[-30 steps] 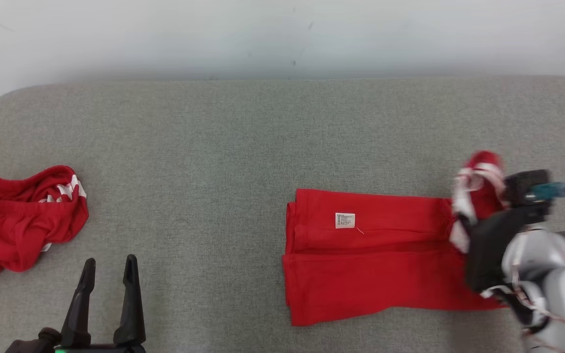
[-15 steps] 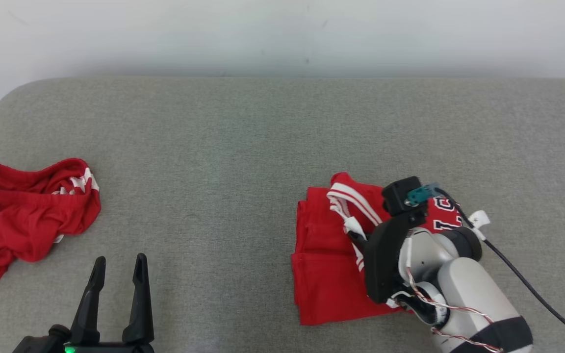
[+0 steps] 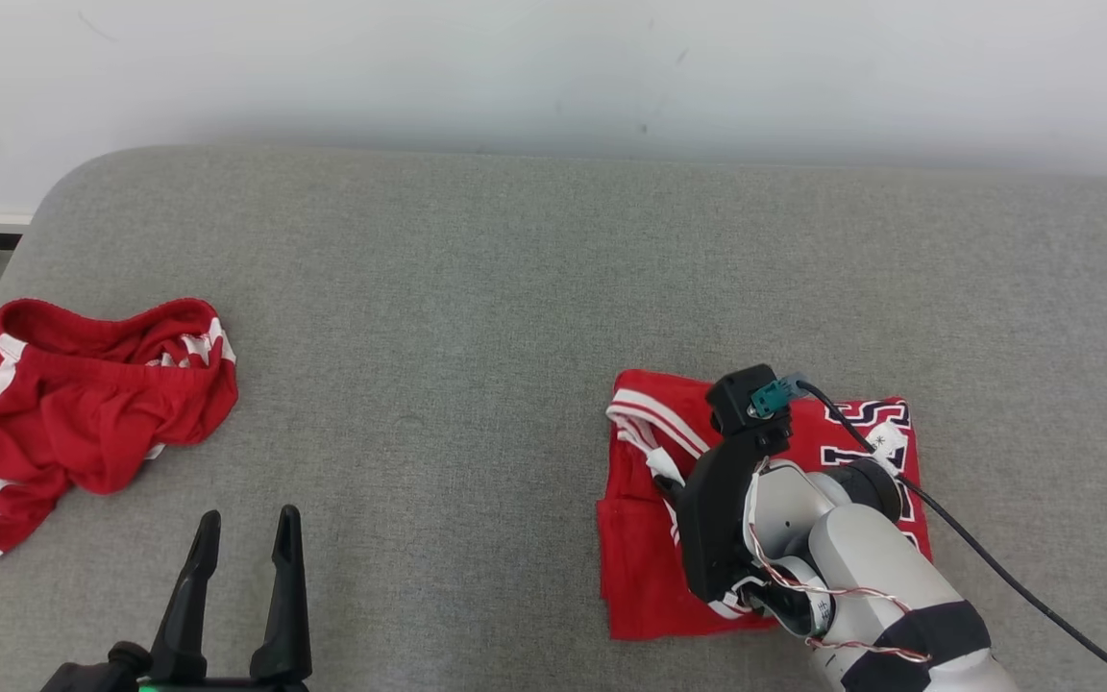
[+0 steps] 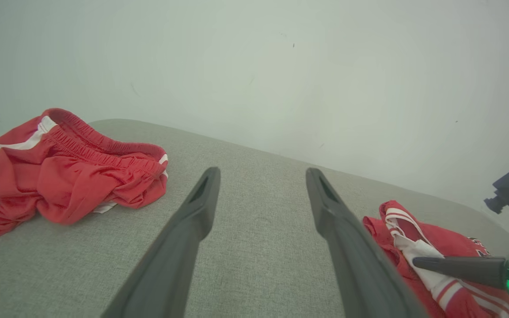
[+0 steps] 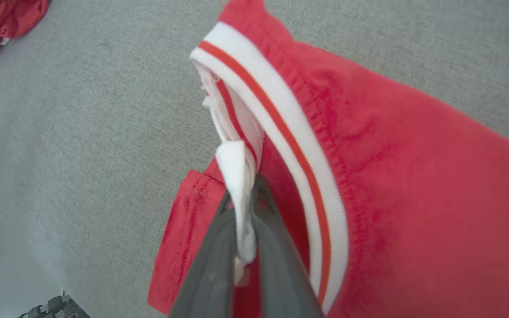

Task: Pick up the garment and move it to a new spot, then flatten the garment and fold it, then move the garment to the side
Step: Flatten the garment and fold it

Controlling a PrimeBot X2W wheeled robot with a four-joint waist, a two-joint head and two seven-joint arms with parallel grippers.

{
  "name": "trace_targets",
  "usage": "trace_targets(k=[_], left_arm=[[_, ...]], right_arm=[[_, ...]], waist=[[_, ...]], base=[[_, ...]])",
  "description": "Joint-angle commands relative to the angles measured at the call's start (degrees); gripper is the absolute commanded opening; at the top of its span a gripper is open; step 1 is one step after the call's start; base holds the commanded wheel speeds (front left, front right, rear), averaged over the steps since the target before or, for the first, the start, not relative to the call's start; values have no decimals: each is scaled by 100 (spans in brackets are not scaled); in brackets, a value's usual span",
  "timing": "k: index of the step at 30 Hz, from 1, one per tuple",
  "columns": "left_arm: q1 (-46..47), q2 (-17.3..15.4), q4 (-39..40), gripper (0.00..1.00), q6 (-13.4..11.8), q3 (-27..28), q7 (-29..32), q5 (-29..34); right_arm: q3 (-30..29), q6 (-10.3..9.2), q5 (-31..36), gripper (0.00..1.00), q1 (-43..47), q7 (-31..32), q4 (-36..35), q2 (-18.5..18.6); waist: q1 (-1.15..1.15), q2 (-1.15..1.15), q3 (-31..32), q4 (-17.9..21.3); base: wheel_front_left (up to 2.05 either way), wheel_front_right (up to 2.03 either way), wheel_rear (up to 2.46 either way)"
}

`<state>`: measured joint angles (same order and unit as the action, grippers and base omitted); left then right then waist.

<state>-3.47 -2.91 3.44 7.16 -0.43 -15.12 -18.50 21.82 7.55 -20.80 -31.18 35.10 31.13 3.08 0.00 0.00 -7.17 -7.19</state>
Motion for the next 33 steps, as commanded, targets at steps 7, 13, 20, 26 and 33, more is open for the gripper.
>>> trace_targets(k=[7,13,20,26,33], left_arm=[[-93,1,-15,100,23,20,-2,-11],[-136,1,-30,100,27,23,-2,40],[-224,2,-24,100,-55,148,-2,66],[-265,3,-5,100,-110,269,-2,156],[-243,1,-97,100,-124,289,-2,307]], right_arm=[[63,-14,-276,100,-183,-509,206,-25],[190,-14,-810,100,-269,-902,96,-22],[-211,-14,-676,100,-110,-2040,-280,71],[-620,-14,-84,100,396,-3202,-704,491],[-1218,-14,675,100,1254,-4221,-1000,810]], waist=[[0,0,98,74],[0,0,202,135],[0,0,400,260],[0,0,573,378],[0,0,781,455]], base=[[0,0,0],[0,0,0],[0,0,0],[0,0,0],[0,0,0]])
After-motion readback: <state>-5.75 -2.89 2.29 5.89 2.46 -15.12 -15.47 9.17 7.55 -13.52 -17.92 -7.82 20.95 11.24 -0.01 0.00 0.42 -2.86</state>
